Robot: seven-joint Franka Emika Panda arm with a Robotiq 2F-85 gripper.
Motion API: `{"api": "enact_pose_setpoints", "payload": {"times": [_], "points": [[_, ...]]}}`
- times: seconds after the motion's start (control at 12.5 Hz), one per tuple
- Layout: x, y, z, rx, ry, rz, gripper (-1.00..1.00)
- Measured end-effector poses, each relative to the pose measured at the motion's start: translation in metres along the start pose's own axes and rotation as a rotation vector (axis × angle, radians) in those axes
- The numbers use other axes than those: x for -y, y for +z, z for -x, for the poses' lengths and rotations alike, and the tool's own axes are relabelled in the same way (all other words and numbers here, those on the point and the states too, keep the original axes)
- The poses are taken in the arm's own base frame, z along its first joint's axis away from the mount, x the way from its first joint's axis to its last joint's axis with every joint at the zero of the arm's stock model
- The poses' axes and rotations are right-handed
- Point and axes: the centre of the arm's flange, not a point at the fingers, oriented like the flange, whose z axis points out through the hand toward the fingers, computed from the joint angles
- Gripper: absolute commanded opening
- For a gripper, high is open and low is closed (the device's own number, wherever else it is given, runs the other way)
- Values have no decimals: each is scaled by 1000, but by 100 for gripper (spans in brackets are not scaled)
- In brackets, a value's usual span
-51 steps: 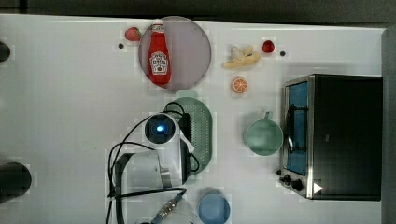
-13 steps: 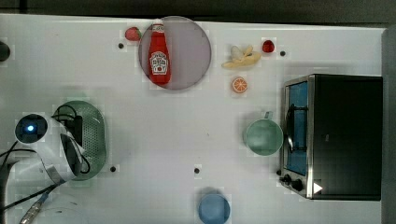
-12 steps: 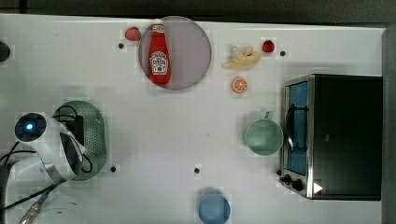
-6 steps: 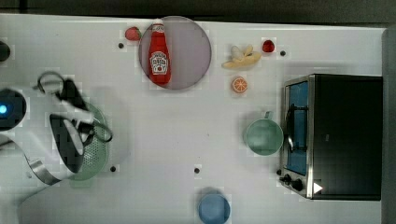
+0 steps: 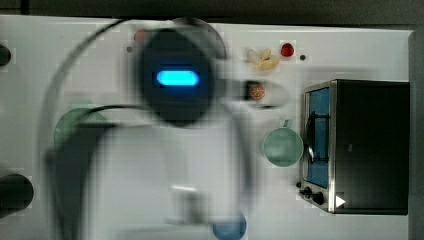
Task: Drag strainer right to left.
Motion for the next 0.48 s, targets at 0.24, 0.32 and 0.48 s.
{"api": "enact_pose_setpoints", "payload": {"times": [0.24,0.32,0.48], "points": [[-128,-19,-103,15,59,91,100],[-160,-26,-121,10,82,98,100],[-188,-35,-134,-28,71,143,100]]}}
